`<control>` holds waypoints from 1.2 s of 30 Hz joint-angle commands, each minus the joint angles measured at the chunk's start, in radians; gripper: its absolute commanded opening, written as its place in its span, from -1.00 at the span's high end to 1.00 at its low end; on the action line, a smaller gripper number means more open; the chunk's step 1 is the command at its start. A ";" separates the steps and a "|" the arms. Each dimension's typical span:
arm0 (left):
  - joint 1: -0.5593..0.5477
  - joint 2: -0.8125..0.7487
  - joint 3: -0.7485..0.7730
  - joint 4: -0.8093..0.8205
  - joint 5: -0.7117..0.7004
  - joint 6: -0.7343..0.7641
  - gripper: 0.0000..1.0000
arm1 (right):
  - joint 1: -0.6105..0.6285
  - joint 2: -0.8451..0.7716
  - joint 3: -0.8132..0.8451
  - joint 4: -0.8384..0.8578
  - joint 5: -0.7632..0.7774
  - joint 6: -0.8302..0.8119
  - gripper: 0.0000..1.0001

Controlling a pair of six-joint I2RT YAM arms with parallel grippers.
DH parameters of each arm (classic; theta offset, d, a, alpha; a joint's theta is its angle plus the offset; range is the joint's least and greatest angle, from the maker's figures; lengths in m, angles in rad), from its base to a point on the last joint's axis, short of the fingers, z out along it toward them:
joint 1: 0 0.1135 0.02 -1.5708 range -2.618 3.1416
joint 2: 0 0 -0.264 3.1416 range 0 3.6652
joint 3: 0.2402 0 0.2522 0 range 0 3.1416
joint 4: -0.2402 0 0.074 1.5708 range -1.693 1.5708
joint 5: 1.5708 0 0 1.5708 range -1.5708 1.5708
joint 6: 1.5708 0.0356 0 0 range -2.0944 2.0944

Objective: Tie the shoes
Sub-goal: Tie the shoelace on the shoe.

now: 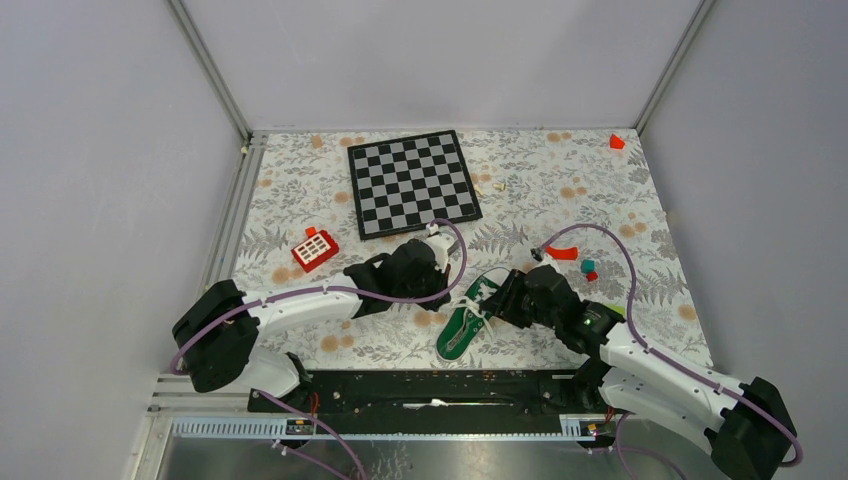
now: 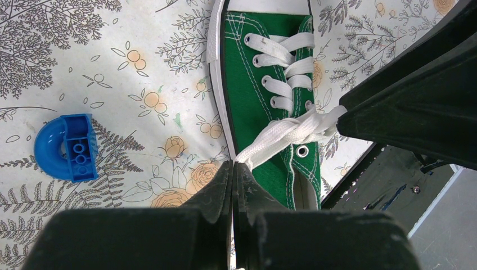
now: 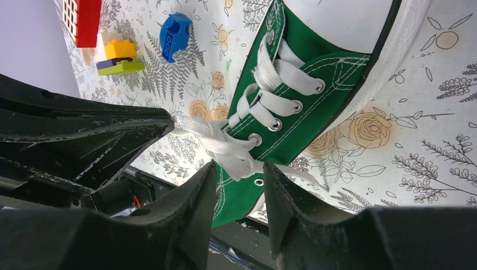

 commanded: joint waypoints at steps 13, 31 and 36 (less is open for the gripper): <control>0.005 -0.009 0.013 0.049 0.017 0.008 1.00 | 0.001 0.011 0.016 0.075 0.000 0.006 0.58; 0.031 -0.094 -0.045 0.008 -0.021 0.003 1.00 | 0.000 -0.172 -0.069 -0.010 0.130 -0.020 1.00; 0.031 -0.096 -0.067 0.016 -0.005 -0.019 1.00 | 0.000 -0.195 -0.098 -0.014 0.140 -0.006 1.00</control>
